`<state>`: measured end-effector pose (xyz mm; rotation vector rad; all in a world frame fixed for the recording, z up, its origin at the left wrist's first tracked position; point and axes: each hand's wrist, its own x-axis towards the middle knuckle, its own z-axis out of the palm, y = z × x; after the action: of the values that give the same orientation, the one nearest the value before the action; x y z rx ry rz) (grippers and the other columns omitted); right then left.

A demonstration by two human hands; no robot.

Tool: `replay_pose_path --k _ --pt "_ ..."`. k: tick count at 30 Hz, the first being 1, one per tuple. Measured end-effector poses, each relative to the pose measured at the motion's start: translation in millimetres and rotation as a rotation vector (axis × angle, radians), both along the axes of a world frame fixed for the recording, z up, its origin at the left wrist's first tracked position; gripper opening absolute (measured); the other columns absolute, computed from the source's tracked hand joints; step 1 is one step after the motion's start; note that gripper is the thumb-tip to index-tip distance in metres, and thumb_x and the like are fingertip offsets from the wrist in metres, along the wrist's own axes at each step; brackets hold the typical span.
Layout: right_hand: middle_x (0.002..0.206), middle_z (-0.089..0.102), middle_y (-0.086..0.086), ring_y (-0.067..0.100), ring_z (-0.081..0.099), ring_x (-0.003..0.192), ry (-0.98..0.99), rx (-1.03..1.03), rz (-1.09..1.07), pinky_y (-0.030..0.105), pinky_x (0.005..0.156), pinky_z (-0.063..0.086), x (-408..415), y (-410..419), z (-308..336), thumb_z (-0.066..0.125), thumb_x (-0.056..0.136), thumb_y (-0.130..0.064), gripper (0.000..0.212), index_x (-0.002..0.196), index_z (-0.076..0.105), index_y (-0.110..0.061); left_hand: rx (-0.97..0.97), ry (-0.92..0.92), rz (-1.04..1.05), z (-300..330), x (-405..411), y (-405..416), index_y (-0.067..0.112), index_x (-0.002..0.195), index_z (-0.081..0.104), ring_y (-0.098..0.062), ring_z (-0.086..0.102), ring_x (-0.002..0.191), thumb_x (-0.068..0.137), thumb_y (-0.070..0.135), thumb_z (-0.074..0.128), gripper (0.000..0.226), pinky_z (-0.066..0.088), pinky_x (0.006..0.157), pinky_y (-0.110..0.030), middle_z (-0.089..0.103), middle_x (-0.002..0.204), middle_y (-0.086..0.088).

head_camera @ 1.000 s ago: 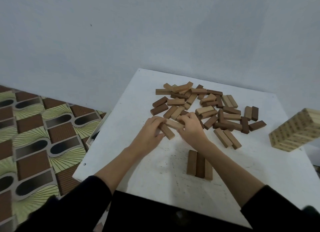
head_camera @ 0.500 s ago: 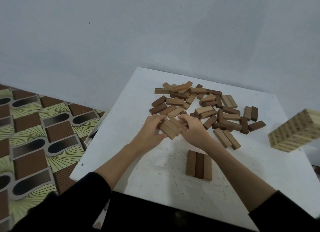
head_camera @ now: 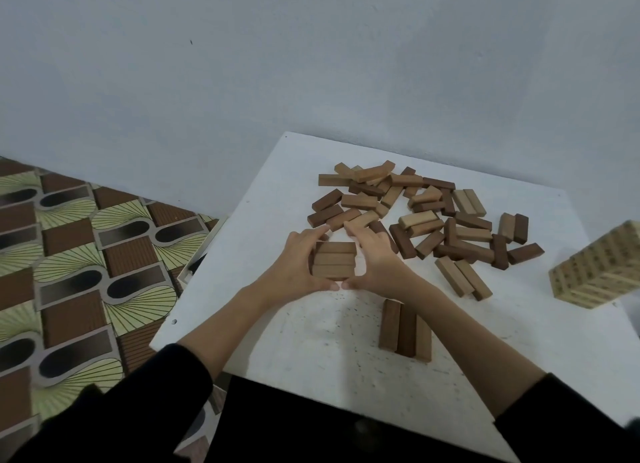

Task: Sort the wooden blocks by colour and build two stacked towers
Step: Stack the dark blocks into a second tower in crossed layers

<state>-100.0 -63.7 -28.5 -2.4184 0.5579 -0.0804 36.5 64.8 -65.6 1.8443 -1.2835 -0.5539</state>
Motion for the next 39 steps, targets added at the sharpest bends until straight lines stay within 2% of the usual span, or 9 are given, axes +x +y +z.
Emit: replay_pose_path --k 2,5,10,16,28,33,39 --pt "0.138 0.039 0.003 0.017 0.032 0.115 0.008 0.031 -0.001 0.033 0.1 0.034 0 -1 -1 0.083 0.068 -0.019 0.102 0.147 0.018 -0.017 0.016 0.003 -0.008 -1 5 2 0.023 0.144 0.03 -0.011 0.037 0.105 0.061 0.026 0.089 0.102 0.035 0.082 -0.013 0.04 0.126 0.008" --pt "0.134 0.042 0.004 0.012 0.034 0.109 -0.004 0.066 -0.007 0.027 0.092 0.036 1 -3 -4 0.082 0.069 -0.017 0.099 0.147 0.02 -0.016 -0.018 0.091 0.039 -1 5 5 0.02 0.142 0.033 -0.007 0.043 0.089 0.063 0.01 0.088 0.097 0.037 0.075 -0.006 0.046 0.128 0.001" --pt "0.133 0.043 0.006 0.01 0.035 0.105 -0.048 0.074 0.005 0.021 0.085 0.033 0 -2 -7 0.081 0.069 -0.014 0.096 0.146 0.024 -0.015 -0.082 0.191 0.103 -3 1 8 0.019 0.138 0.04 -0.007 0.047 0.079 0.06 0.005 0.088 0.092 0.041 0.072 -0.011 0.052 0.124 0.0" --pt "0.134 0.043 0.005 0.008 0.035 0.105 -0.055 0.067 0.018 0.02 0.085 0.033 0 -4 -8 0.081 0.07 -0.014 0.093 0.145 0.025 -0.014 -0.081 0.177 0.105 -4 0 8 0.019 0.139 0.04 -0.011 0.049 0.083 0.06 0.009 0.088 0.093 0.044 0.073 -0.018 0.053 0.123 0.002" --pt "0.135 0.042 0.003 0.008 0.035 0.104 -0.029 0.064 0.008 0.021 0.085 0.035 -1 -7 -11 0.08 0.071 -0.015 0.093 0.145 0.025 -0.015 -0.072 0.174 0.132 -3 -3 8 0.016 0.14 0.039 -0.008 0.048 0.082 0.059 0.009 0.089 0.095 0.042 0.072 -0.013 0.053 0.123 0.002" --pt "0.135 0.041 0.003 0.008 0.035 0.101 -0.027 0.043 0.008 0.005 0.07 0.033 -1 -7 -13 0.079 0.072 -0.016 0.092 0.146 0.024 -0.015 -0.07 0.159 0.148 -2 -3 9 0.02 0.139 0.039 -0.008 0.047 0.093 0.059 0.009 0.089 0.095 0.037 0.076 -0.005 0.052 0.124 0.0" --pt "0.136 0.041 0.004 0.008 0.041 0.094 -0.03 0.085 0.003 0.011 0.072 0.034 -2 -7 -11 0.079 0.073 -0.014 0.092 0.147 0.024 -0.015 -0.061 0.181 0.151 -4 -3 8 0.024 0.139 0.039 -0.011 0.049 0.099 0.059 0.011 0.089 0.096 0.038 0.081 -0.008 0.052 0.125 0.0"
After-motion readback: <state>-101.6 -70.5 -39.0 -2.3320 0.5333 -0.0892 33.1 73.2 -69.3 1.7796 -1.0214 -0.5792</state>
